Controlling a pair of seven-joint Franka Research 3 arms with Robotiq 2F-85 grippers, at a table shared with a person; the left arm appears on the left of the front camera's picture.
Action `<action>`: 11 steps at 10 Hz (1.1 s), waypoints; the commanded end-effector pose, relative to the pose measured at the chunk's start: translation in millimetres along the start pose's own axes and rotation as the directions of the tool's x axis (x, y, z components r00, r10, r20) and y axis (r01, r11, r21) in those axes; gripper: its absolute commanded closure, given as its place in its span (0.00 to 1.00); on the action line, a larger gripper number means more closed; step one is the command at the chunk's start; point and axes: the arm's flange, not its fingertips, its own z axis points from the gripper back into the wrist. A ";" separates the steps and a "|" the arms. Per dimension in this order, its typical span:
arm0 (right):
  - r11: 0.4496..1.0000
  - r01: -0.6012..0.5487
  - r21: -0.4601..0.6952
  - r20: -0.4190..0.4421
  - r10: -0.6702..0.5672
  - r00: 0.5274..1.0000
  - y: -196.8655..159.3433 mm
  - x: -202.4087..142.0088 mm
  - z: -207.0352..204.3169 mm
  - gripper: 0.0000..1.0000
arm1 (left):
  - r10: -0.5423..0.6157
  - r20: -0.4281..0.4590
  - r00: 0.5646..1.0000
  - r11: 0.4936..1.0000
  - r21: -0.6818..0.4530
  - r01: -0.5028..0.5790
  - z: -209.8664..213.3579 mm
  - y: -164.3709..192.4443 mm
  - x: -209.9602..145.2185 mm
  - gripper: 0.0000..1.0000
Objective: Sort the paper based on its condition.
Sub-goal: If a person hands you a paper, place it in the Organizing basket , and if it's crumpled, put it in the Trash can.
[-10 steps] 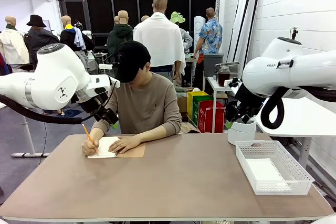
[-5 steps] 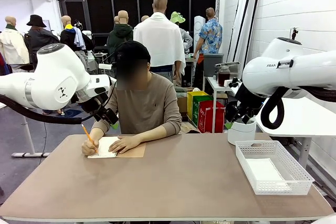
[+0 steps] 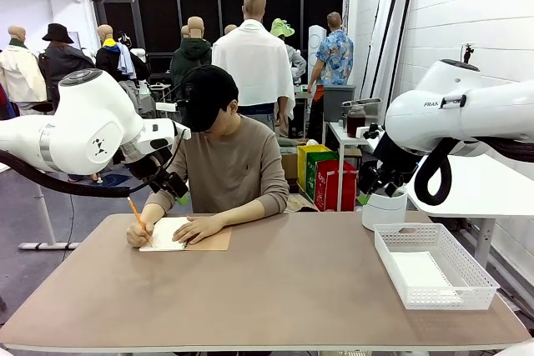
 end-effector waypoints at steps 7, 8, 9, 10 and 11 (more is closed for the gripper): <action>1.000 0.000 0.004 -0.007 0.000 1.000 0.3 0.3 1.0 0.00 | -0.005 -0.002 1.000 1.000 0.006 0.005 0.0 1.9 -0.5 0.00; 1.000 0.000 0.004 -0.007 0.000 1.000 0.3 0.3 1.0 0.00 | -0.005 -0.002 1.000 1.000 0.006 0.005 0.0 1.9 -0.5 0.00; 1.000 0.000 0.004 -0.007 0.000 1.000 0.3 0.3 1.0 0.00 | -0.005 -0.002 1.000 1.000 0.006 0.005 0.0 1.9 -0.5 0.00; 1.000 0.000 0.004 -0.007 0.000 1.000 0.3 0.3 1.0 0.00 | -0.005 -0.002 1.000 1.000 0.006 0.005 0.0 1.9 -0.5 0.00; 1.000 0.000 0.004 -0.007 0.000 1.000 0.3 0.3 1.0 0.00 | -0.005 -0.002 1.000 1.000 0.006 0.005 0.0 1.9 -0.5 0.00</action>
